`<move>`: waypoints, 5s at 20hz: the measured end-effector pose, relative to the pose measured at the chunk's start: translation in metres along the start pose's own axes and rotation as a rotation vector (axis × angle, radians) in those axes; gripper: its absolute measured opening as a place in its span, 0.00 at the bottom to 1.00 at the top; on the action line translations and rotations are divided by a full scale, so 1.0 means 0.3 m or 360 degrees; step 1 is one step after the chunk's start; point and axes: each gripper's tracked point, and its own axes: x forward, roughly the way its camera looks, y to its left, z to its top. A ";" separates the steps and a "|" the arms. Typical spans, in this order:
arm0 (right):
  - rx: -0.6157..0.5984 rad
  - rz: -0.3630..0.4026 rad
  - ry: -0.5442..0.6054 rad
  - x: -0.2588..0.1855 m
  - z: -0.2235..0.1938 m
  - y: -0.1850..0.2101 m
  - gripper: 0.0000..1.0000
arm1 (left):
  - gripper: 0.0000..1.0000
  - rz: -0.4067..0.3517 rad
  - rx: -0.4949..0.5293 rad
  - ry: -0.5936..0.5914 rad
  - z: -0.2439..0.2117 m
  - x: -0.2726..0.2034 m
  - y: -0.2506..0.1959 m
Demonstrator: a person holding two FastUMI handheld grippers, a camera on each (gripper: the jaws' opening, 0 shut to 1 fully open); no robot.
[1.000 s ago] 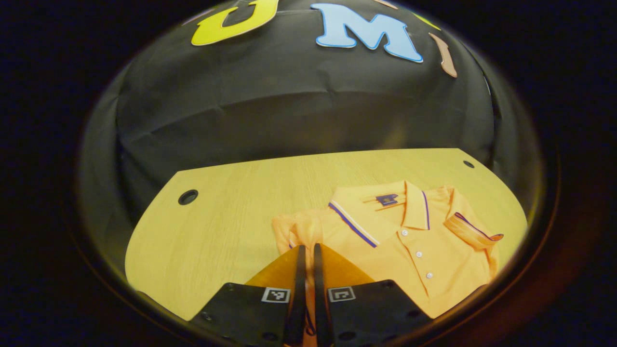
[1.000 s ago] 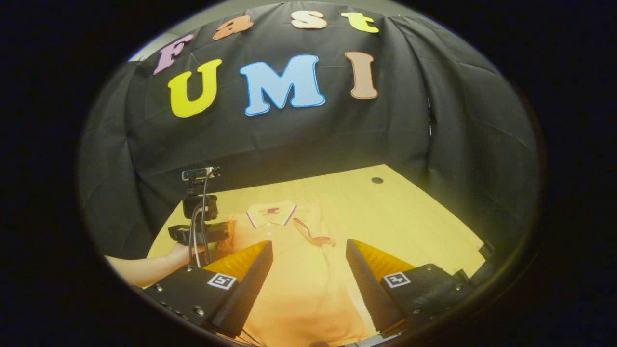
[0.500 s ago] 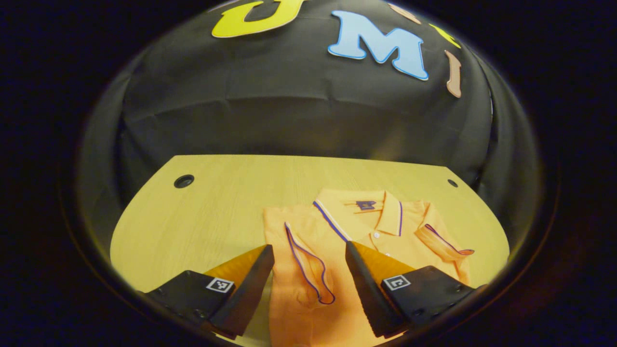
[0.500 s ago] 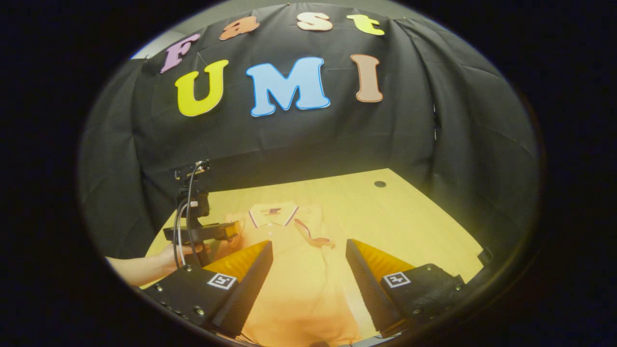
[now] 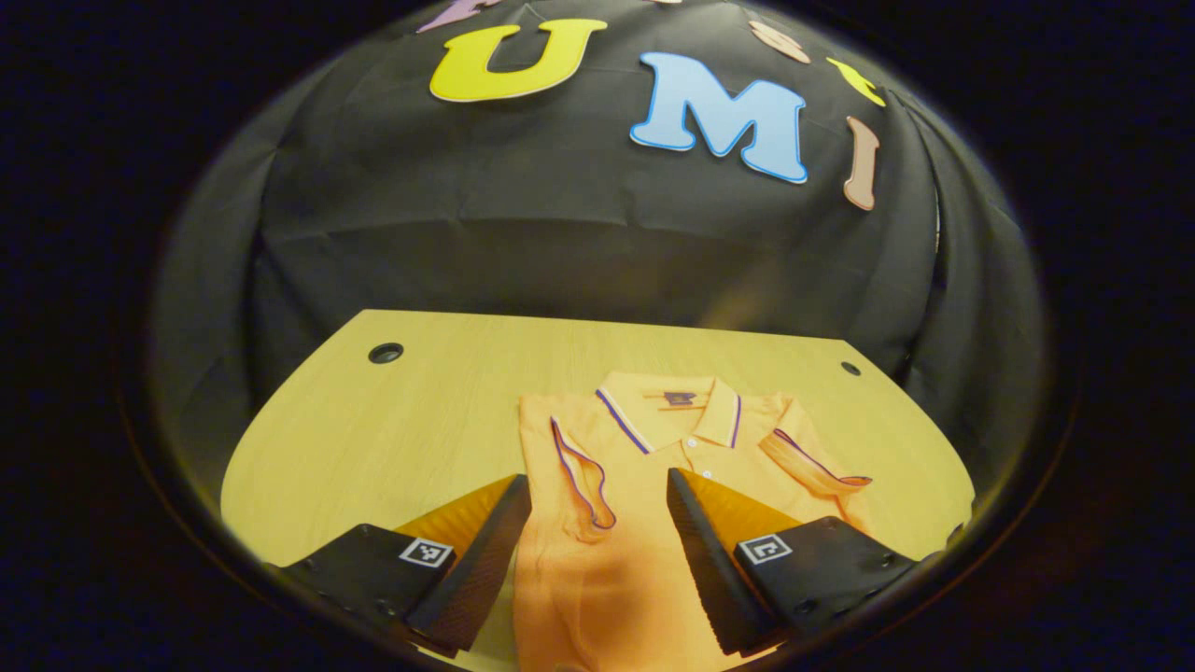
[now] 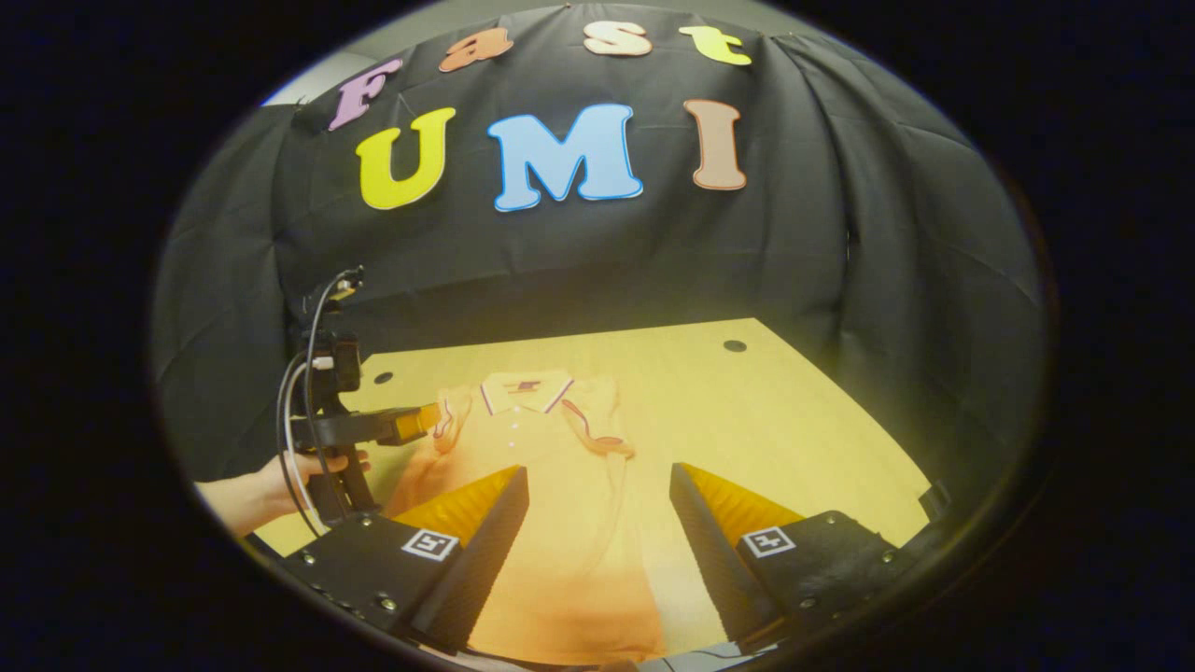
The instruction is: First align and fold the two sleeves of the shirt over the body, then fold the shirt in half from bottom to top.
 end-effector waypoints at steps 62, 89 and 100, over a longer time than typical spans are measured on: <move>-0.0157 0.0094 0.0738 -0.100 -0.804 -0.003 0.18 | 0.18 0.0068 0.0102 0.0423 -0.886 -0.863 -0.098; -0.0174 0.0221 0.0129 -0.007 -0.166 -0.013 0.00 | 0.06 0.0084 -0.0003 0.0015 -0.253 -0.710 -0.218; -0.0178 0.0149 0.0057 0.294 0.114 -0.008 0.00 | 0.06 -0.0001 -0.0032 -0.0060 0.064 -0.359 -0.196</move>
